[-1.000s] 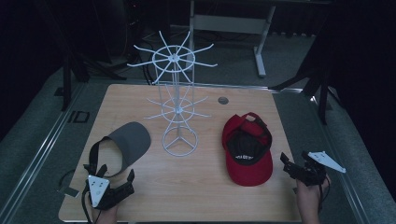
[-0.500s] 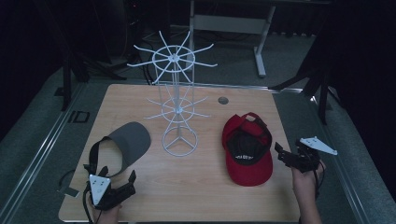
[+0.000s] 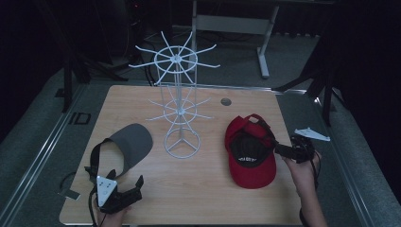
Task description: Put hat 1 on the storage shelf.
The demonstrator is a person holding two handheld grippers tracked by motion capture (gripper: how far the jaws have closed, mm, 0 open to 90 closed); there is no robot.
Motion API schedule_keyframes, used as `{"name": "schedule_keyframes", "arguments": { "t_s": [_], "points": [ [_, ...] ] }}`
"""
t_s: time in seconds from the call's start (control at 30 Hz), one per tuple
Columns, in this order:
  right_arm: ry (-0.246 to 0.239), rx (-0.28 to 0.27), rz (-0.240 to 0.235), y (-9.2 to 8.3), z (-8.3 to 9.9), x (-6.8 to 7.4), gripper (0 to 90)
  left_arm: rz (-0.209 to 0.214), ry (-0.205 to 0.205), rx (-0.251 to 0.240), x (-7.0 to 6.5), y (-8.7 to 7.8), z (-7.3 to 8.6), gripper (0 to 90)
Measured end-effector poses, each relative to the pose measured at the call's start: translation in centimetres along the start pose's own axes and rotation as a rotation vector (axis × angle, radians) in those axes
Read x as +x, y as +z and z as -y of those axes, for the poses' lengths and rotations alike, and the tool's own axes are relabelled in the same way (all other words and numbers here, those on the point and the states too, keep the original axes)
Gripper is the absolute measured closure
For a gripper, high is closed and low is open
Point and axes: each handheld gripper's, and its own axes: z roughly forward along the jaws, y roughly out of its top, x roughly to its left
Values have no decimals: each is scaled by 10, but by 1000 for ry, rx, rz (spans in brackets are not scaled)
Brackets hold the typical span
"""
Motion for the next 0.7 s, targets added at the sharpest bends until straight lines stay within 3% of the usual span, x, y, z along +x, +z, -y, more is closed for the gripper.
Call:
{"name": "schedule_keyframes", "arguments": {
  "t_s": [0.13,0.17,0.23,0.37,0.7],
  "points": [
    [10,13,-7,11,-6,0,137,23,3,20,0,0,-1,15],
    [16,17,-10,14,-7,0,136,53,-1,28,-1,0,-1,15],
    [19,31,-12,20,-10,-1,135,63,3,32,-1,0,-1,15],
    [22,50,-8,32,-16,-1,135,134,-7,34,-4,0,-1,15],
    [-5,148,-24,66,-16,-1,143,133,-14,65,-2,4,2,15]
  ]
}}
